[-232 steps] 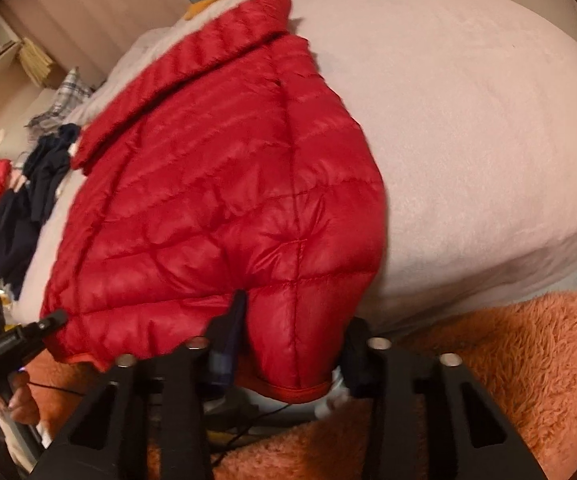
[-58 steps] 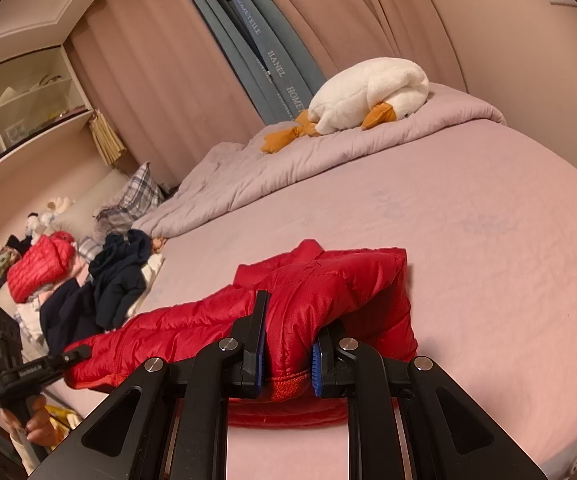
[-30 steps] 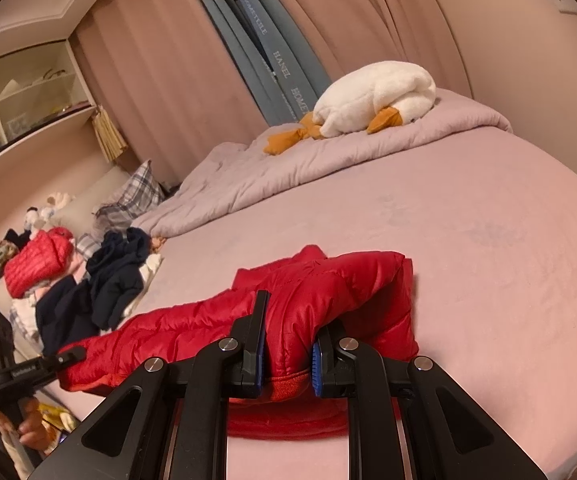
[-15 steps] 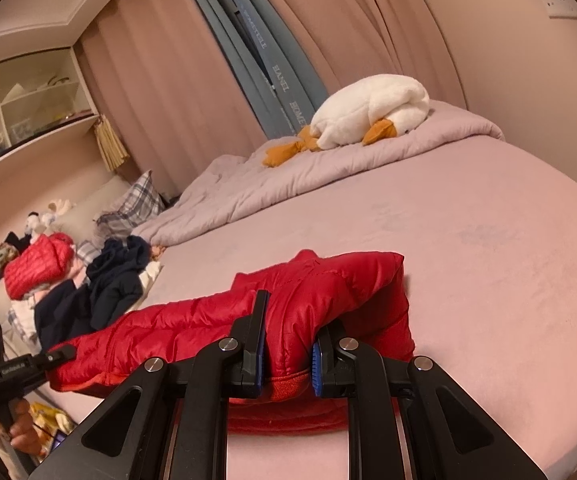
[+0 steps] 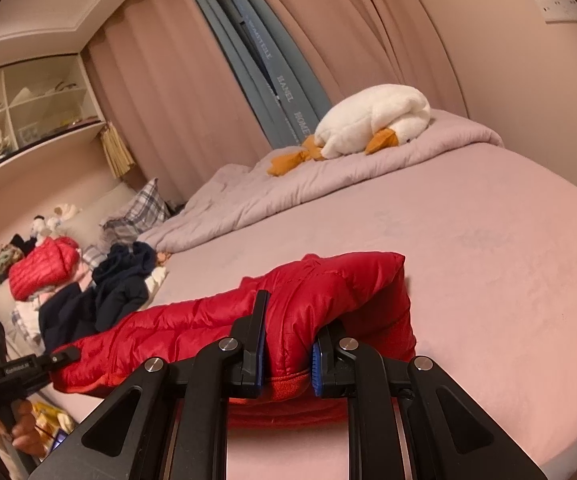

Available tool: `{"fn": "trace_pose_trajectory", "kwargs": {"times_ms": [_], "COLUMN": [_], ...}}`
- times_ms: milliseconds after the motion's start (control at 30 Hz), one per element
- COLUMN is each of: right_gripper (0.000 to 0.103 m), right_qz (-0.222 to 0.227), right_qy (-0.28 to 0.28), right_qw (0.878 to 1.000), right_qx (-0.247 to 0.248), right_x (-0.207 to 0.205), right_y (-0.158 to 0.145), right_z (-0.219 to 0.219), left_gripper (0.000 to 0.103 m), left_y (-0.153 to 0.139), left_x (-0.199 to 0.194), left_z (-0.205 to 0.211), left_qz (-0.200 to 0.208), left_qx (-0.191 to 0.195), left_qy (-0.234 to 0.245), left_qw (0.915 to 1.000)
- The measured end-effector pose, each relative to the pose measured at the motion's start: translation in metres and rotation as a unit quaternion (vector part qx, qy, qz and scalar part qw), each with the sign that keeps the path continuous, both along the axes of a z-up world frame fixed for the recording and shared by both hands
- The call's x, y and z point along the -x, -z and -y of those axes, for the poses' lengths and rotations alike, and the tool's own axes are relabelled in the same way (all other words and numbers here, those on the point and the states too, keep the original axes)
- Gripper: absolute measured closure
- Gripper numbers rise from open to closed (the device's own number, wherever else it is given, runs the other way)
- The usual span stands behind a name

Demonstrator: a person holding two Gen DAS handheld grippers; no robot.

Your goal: Fold large clothes

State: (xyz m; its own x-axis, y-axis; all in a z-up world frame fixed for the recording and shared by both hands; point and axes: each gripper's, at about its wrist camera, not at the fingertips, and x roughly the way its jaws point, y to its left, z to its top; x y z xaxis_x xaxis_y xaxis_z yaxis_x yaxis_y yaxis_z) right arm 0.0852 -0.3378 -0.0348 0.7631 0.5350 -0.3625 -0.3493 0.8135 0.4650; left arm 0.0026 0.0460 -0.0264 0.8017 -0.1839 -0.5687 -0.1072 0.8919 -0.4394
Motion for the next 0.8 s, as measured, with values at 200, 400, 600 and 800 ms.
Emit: {"fn": "trace_pose_trajectory", "kwargs": {"times_ms": [200, 400, 600, 800], "right_gripper": [0.086, 0.086, 0.086, 0.086], "right_qz": [0.005, 0.008, 0.017, 0.022], "right_qy": [-0.007, -0.01, -0.011, -0.017], "right_qw": [1.0, 1.0, 1.0, 1.0], "right_qx": [-0.007, -0.01, -0.014, 0.001], "right_x": [0.004, 0.008, 0.007, 0.001], "right_y": [0.001, 0.002, 0.002, -0.003], "right_z": [0.006, 0.008, 0.006, -0.001], "left_gripper": [0.088, 0.088, 0.088, 0.088], "left_y": [0.001, 0.0, 0.001, 0.001], "left_x": [0.004, 0.009, 0.007, -0.003], "left_z": [0.001, 0.002, -0.005, -0.01], "left_qz": [0.001, 0.008, 0.013, 0.02], "left_qx": [0.002, 0.003, 0.008, 0.011], "left_qy": [-0.005, -0.002, 0.0, -0.004], "left_qw": [1.0, 1.0, 0.9999, 0.9997]}}
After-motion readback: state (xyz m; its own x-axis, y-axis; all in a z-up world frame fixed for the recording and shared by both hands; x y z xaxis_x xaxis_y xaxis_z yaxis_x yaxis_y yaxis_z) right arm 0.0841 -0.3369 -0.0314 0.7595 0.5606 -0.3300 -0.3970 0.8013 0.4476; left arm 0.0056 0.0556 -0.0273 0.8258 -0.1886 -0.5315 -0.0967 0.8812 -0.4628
